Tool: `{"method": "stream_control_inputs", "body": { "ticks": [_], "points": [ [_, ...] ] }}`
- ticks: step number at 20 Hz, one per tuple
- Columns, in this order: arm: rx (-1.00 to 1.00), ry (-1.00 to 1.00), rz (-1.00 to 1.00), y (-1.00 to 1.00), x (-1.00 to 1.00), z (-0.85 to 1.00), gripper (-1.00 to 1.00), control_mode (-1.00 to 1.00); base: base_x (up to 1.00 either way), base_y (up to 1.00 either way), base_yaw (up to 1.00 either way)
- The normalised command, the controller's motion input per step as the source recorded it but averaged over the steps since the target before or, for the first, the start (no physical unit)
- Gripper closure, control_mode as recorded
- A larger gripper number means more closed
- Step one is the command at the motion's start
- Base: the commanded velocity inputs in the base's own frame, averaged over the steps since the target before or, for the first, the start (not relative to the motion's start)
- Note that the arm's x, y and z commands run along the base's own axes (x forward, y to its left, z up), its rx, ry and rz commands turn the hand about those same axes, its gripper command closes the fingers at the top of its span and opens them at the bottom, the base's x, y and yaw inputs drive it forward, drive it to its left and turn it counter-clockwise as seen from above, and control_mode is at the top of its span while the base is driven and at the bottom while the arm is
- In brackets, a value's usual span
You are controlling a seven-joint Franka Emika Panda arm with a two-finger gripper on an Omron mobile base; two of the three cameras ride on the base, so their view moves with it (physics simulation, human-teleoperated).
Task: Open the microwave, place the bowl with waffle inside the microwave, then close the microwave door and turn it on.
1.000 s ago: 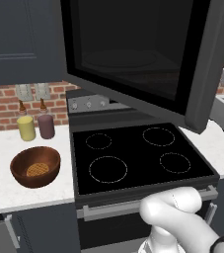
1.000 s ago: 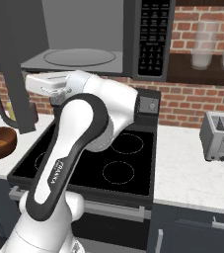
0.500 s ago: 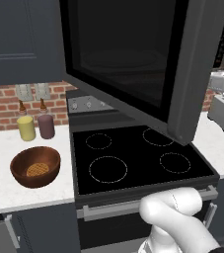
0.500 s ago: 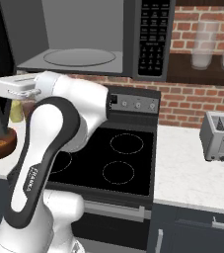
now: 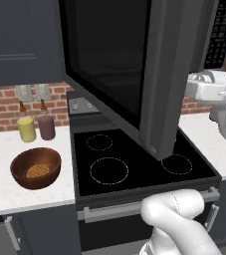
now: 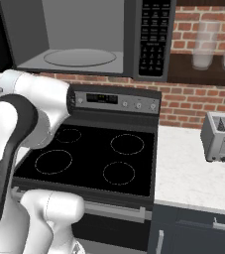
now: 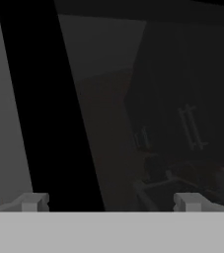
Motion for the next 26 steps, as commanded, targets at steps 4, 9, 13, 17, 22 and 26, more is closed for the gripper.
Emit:
{"method": "stream_control_inputs", "body": {
  "ticks": [4, 9, 13, 17, 22, 26],
  "points": [
    [-0.07, 0.00, 0.00, 0.69, 0.00, 0.03, -1.00, -1.00, 0.00, 0.00, 0.00],
    [-0.07, 0.00, 0.00, 0.78, 0.00, 0.03, -1.00, -1.00, 0.00, 0.00, 0.00],
    [-0.06, 0.00, 0.00, 0.78, 0.00, 0.00, -1.00, -1.00, 0.00, 0.00, 0.00],
    [-0.05, 0.00, 0.00, 0.74, 0.00, 0.00, -1.00, -1.00, 0.00, 0.00, 0.00],
    [-0.05, 0.00, -0.01, 0.67, 0.00, 0.00, -1.00, -1.00, 0.00, 0.00, 0.00],
    [-0.05, 0.02, -0.02, 0.57, 0.02, 0.00, -1.00, -1.00, 0.00, 0.00, 0.00]
  ]
}}
